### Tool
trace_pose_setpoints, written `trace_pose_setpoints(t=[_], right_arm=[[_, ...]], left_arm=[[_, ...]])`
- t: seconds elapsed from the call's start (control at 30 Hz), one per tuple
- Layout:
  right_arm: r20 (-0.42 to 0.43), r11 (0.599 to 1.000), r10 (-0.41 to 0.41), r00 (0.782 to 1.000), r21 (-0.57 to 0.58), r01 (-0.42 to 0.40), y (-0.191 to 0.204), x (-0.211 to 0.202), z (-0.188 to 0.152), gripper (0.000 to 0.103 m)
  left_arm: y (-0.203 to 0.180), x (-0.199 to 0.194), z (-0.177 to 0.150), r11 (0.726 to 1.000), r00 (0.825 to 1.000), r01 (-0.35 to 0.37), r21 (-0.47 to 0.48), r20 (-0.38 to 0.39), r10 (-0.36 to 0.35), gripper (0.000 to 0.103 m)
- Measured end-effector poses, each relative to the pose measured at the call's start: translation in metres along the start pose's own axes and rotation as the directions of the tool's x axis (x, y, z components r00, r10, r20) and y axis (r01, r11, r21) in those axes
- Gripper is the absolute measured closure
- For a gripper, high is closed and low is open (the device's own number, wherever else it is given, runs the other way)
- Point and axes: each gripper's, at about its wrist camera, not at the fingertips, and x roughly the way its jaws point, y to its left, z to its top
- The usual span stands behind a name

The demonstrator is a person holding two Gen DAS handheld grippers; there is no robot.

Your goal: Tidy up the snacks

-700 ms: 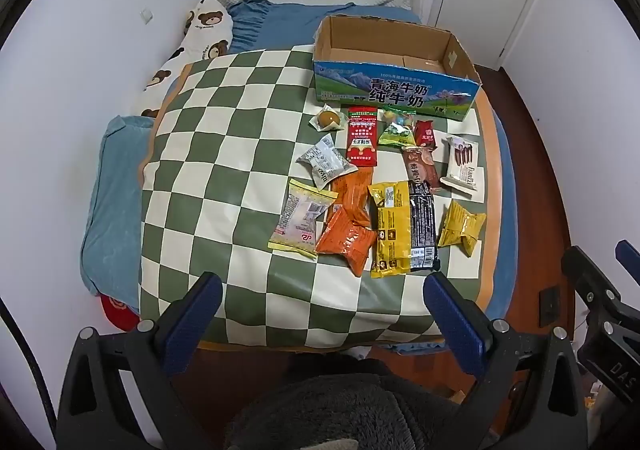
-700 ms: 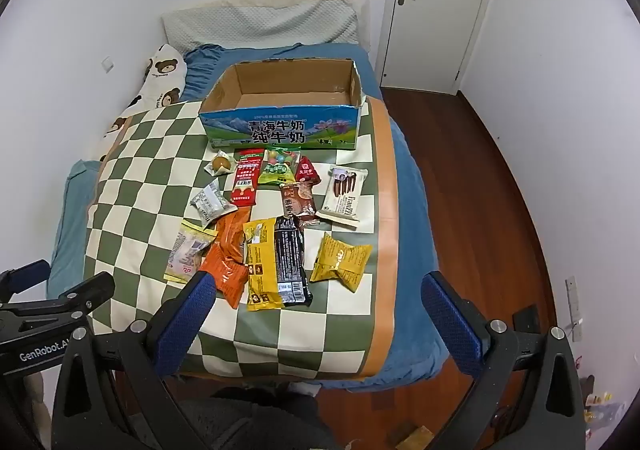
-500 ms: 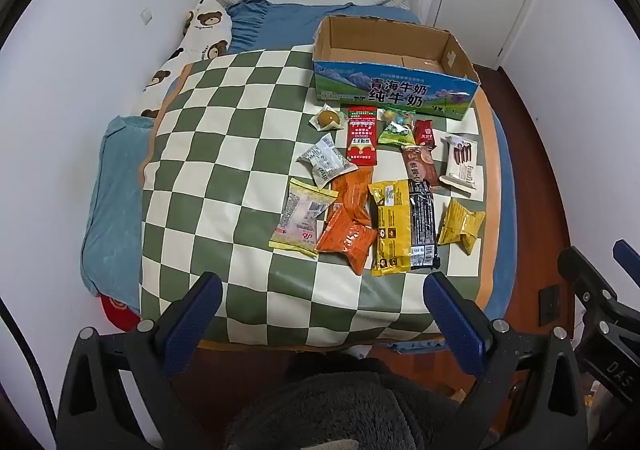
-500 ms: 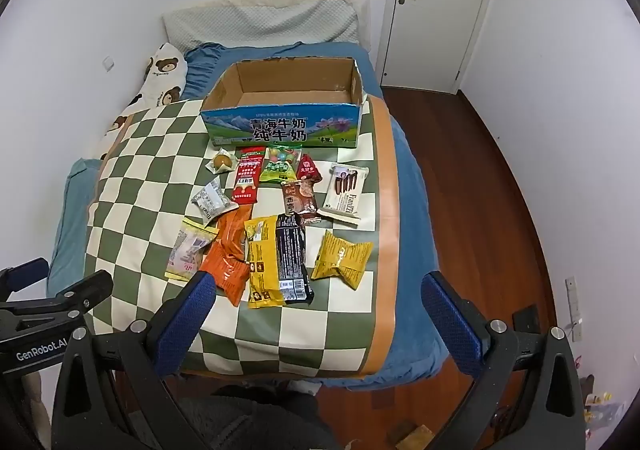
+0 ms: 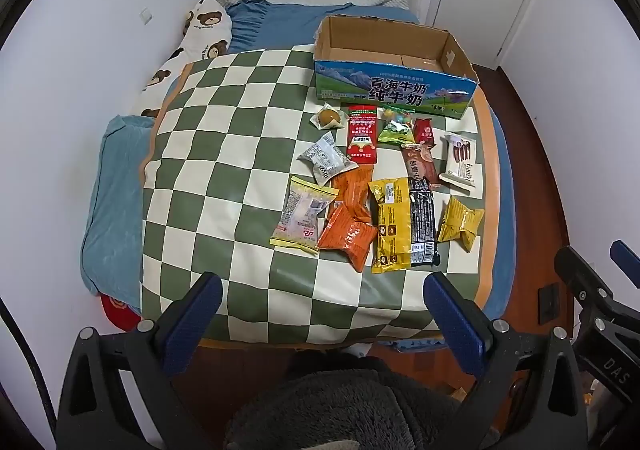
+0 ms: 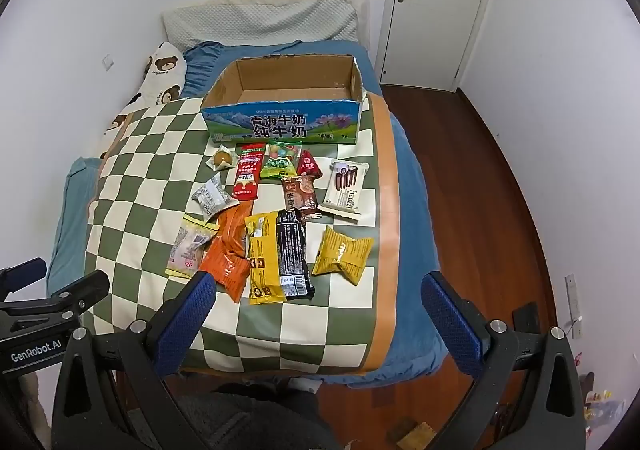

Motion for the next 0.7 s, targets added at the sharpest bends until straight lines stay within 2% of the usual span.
trace_pose_setpoints(t=[0.7], right_arm=[[0.006, 1.000, -0.001, 1.000, -0.001, 0.001, 0.0012, -0.0015, -0.0029, 0.000]], left_arm=[[0.0023, -0.0023, -0.0024, 1.000, 1.000, 0.004, 0.002, -0.004, -0.004, 0.000]])
